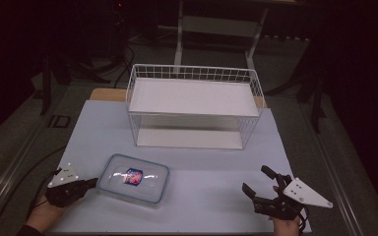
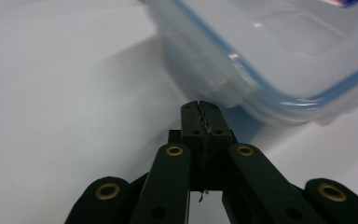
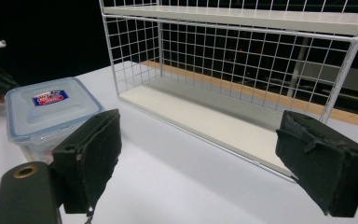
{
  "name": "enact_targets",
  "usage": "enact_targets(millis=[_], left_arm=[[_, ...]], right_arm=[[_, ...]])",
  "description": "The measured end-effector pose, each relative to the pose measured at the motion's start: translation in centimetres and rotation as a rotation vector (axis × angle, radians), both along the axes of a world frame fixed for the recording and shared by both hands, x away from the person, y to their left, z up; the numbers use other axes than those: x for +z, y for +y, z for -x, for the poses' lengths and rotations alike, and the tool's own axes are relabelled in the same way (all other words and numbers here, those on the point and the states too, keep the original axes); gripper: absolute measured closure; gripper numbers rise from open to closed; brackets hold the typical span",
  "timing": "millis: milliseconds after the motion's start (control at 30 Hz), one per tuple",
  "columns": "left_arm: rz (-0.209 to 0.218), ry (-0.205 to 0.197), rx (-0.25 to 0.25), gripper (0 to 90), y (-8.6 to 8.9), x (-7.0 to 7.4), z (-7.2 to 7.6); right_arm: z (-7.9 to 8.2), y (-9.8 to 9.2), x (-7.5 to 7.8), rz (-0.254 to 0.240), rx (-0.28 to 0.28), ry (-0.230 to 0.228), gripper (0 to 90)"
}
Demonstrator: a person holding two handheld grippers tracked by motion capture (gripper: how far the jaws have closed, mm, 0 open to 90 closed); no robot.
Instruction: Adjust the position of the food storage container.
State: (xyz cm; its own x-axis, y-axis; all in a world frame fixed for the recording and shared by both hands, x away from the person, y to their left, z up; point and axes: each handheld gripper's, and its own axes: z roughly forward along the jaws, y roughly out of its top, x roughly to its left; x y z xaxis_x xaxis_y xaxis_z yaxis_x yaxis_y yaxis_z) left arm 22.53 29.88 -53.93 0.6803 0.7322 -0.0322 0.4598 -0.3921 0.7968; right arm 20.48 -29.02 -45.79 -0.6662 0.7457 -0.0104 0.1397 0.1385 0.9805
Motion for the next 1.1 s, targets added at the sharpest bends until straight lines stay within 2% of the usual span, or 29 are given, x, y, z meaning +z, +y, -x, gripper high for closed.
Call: enact_targets(millis=[267,333,767,833,900,1000,1100], left_arm=[[0.022,0.015,-0.026,89.8,-0.6,-0.1,0.1],[0.034,0.031,-0.038,89.8,-0.9,-0.1,0.0],[0.044,0.064,-0.156,89.8,-4.7,0.0,-0.8],[0.042,0.063,-0.161,89.8,-4.9,0.0,-0.9],[0.049,0.073,-0.189,89.8,-5.9,0.0,-1.1],[0.035,0.082,-0.210,89.8,-6.8,0.0,-1.4],[0.002,0.074,-0.198,89.8,-6.8,0.2,-1.6]], right_arm=[[0.0,0.0,0.0,0.003,0.002,0.002,13.9],[0.0,0.1,0.0,0.003,0.004,0.005,14.2],[0.0,0.2,0.0,0.007,0.016,0.004,14.2],[0.0,0.2,0.0,0.006,0.016,0.005,14.2],[0.0,0.2,0.0,0.009,0.017,0.004,14.3],[0.0,0.2,0.0,0.009,0.020,0.008,14.3],[0.0,0.2,0.0,0.010,0.019,0.004,14.3]])
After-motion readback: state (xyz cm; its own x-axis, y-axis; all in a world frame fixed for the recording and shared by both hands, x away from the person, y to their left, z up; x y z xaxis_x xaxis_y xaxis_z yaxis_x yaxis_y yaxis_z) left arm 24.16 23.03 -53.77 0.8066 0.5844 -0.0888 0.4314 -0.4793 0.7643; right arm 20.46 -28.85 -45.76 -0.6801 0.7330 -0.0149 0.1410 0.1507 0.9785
